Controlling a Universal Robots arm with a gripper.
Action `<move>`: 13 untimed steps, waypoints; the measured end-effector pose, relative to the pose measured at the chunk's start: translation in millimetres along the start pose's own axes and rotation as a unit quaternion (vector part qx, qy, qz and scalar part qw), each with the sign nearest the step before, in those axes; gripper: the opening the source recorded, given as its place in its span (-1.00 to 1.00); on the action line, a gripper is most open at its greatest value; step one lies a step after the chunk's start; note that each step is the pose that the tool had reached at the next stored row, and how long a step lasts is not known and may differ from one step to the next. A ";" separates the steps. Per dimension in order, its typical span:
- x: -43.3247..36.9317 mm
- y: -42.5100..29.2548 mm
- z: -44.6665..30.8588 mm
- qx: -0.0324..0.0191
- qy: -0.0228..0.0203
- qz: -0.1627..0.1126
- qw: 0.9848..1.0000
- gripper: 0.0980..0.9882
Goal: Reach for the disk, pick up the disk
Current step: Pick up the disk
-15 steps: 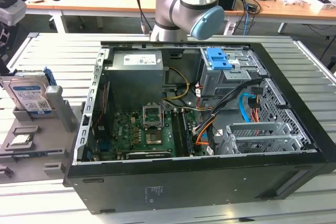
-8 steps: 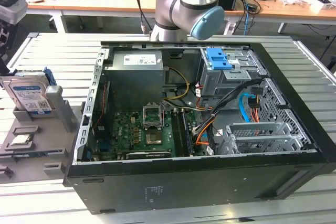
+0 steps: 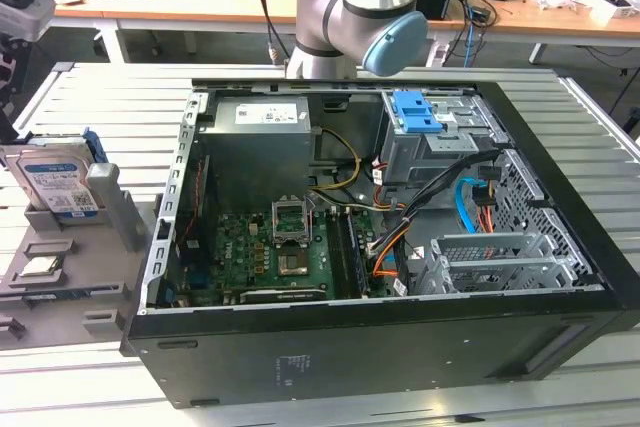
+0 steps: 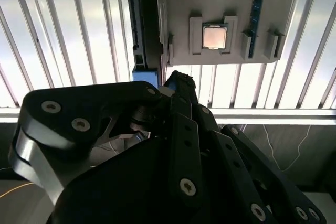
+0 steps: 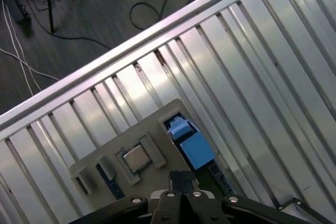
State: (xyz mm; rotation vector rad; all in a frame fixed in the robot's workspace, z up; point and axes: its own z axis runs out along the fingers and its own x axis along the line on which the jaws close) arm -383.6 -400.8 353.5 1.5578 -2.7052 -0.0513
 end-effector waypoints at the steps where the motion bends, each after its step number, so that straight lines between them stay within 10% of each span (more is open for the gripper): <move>1: 0.0 0.0 0.0 0.000 0.000 -0.008 1.000 -0.98; 13: 0.0 0.0 0.0 0.000 0.003 -0.072 0.997 -0.98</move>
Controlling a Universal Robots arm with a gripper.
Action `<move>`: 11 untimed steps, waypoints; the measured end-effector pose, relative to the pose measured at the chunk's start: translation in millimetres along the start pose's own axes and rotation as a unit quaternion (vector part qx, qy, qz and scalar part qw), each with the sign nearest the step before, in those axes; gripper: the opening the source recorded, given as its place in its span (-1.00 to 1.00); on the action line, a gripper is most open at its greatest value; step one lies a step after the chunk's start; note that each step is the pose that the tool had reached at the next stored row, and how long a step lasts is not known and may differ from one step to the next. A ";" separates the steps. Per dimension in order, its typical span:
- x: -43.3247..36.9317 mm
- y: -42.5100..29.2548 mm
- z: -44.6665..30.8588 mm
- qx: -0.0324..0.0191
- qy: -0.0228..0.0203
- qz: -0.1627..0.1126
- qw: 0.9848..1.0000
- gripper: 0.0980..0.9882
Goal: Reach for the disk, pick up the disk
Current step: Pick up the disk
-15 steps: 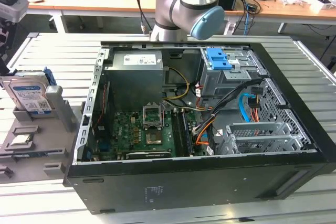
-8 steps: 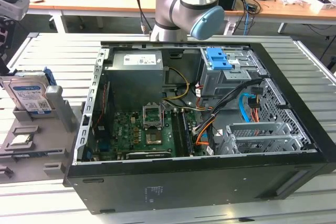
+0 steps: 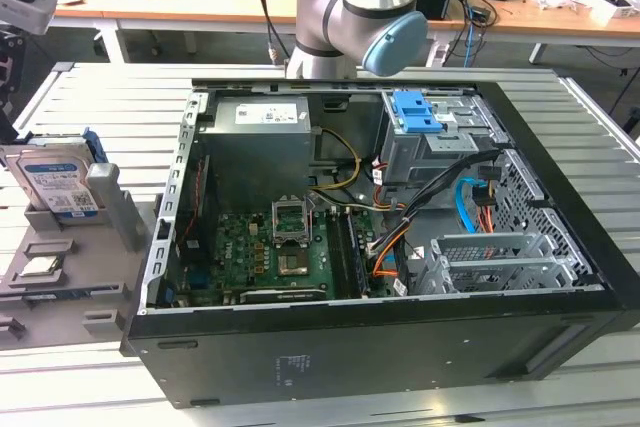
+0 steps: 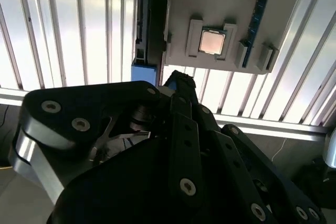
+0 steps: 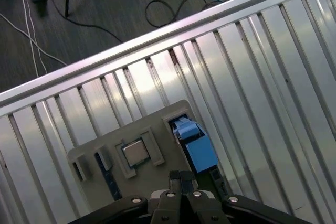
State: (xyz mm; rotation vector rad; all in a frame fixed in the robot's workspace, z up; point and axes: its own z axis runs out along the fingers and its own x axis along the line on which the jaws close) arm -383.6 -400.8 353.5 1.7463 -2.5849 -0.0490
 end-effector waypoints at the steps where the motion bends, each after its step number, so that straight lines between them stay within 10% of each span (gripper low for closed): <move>1: 0.0 0.0 0.0 0.000 0.000 -0.005 1.000 -0.98; 11: 0.0 0.0 0.0 0.000 0.002 -0.056 0.998 -0.98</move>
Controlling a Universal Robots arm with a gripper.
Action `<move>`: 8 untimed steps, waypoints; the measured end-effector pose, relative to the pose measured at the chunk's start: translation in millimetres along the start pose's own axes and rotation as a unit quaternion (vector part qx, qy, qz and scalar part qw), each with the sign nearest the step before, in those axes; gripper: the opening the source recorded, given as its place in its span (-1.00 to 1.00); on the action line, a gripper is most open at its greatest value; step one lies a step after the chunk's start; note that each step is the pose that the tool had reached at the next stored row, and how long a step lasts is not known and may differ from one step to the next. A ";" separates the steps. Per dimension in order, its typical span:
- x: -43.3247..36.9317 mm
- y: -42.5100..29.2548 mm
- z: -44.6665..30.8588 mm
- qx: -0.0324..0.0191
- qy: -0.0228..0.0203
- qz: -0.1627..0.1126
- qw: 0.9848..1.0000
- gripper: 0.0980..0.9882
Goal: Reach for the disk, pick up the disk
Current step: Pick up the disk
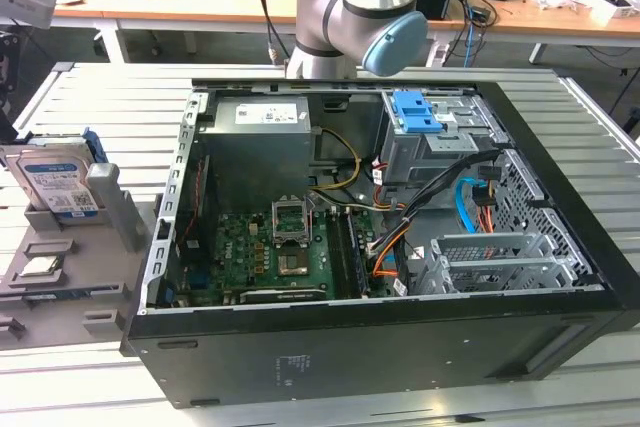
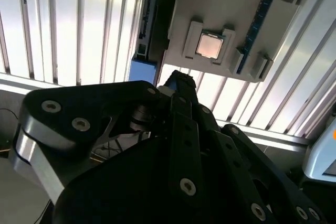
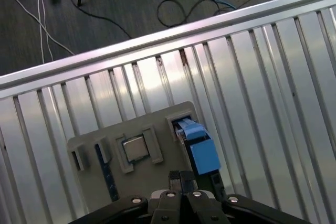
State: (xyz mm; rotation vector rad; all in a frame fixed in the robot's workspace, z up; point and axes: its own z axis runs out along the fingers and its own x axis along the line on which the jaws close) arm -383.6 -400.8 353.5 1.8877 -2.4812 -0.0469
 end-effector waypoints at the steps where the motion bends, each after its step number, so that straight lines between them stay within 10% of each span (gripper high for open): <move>1: 0.0 0.0 0.0 0.000 0.000 -0.006 1.000 -0.98; 8: 0.0 0.0 0.0 0.000 0.001 -0.040 0.999 -0.98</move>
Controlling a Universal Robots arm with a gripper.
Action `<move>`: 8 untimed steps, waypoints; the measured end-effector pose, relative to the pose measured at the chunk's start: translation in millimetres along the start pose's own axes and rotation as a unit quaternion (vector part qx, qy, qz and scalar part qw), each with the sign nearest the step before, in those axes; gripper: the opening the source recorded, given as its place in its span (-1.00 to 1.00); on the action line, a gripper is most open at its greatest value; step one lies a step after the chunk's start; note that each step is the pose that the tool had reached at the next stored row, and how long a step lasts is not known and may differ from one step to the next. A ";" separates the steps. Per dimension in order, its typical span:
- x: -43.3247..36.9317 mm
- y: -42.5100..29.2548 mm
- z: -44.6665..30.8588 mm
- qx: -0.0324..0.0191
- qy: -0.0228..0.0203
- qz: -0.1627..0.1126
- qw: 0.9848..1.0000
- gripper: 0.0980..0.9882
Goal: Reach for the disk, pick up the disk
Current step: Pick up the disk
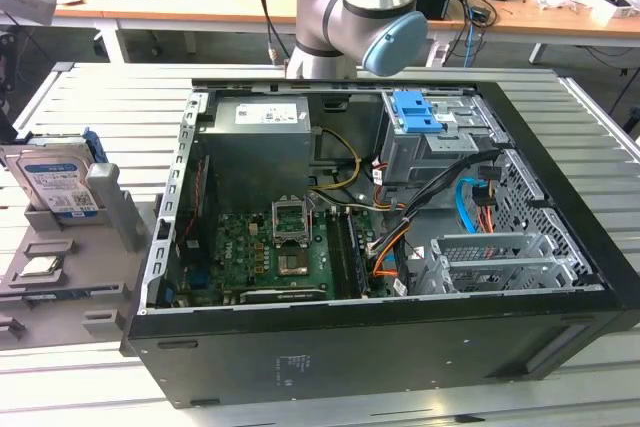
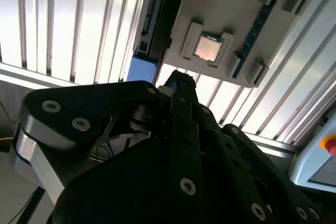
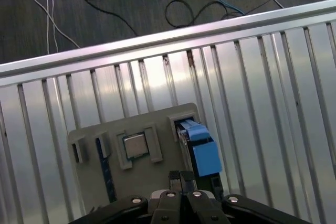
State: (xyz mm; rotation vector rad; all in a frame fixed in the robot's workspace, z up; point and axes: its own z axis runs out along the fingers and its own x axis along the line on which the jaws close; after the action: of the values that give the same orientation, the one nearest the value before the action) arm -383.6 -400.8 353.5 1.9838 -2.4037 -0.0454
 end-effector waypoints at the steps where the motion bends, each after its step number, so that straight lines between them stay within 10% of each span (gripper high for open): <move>1: 0.0 0.0 0.0 0.000 0.000 -0.004 1.000 -0.98; 8: 0.0 0.0 0.0 0.000 0.002 -0.041 0.999 -0.98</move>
State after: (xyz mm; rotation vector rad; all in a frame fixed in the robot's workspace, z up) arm -383.6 -400.8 353.5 2.0792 -2.3201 -0.0438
